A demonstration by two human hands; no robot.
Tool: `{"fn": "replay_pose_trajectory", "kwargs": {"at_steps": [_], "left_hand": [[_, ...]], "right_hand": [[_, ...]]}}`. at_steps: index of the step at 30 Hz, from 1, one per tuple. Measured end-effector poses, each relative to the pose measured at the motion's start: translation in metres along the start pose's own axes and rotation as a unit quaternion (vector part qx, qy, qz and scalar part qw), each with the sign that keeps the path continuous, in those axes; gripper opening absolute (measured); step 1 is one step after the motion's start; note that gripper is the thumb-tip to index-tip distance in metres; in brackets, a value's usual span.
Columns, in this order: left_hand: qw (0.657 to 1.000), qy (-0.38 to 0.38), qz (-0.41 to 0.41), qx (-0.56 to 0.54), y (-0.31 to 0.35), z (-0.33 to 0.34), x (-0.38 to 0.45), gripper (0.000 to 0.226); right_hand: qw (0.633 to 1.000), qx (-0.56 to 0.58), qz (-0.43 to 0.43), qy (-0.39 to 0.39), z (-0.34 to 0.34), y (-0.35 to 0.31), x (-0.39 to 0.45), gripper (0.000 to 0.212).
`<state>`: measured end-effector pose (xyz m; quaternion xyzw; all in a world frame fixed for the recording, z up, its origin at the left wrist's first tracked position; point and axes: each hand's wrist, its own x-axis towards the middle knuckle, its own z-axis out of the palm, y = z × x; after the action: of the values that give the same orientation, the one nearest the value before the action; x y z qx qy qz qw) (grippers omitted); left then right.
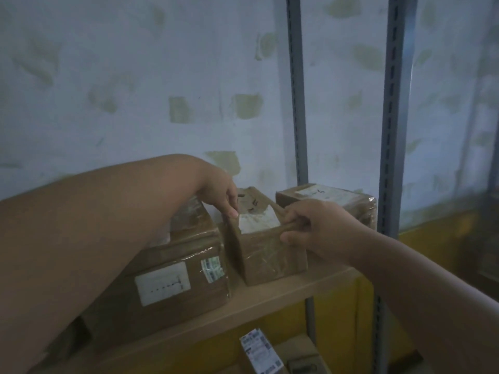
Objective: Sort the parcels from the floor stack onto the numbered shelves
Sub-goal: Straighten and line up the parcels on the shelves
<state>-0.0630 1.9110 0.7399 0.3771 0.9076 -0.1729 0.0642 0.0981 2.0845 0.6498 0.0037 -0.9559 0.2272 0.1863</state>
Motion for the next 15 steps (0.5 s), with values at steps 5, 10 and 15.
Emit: {"fn": "replay_pose_trajectory", "kwargs": {"at_steps": [5, 10, 15], "left_hand": [[1.000, -0.002, -0.004, -0.013, -0.006, 0.002, -0.010, 0.043], [1.000, -0.016, -0.010, -0.012, -0.002, -0.001, -0.017, 0.046], [1.000, -0.016, -0.019, -0.008, -0.001, 0.001, -0.020, 0.049]], "right_hand": [[1.000, 0.026, 0.004, -0.006, 0.004, -0.003, 0.000, 0.016], [1.000, 0.024, 0.004, -0.012, 0.002, -0.006, -0.002, 0.015], [1.000, 0.010, 0.008, -0.006, 0.003, -0.009, -0.003, 0.015]]}}
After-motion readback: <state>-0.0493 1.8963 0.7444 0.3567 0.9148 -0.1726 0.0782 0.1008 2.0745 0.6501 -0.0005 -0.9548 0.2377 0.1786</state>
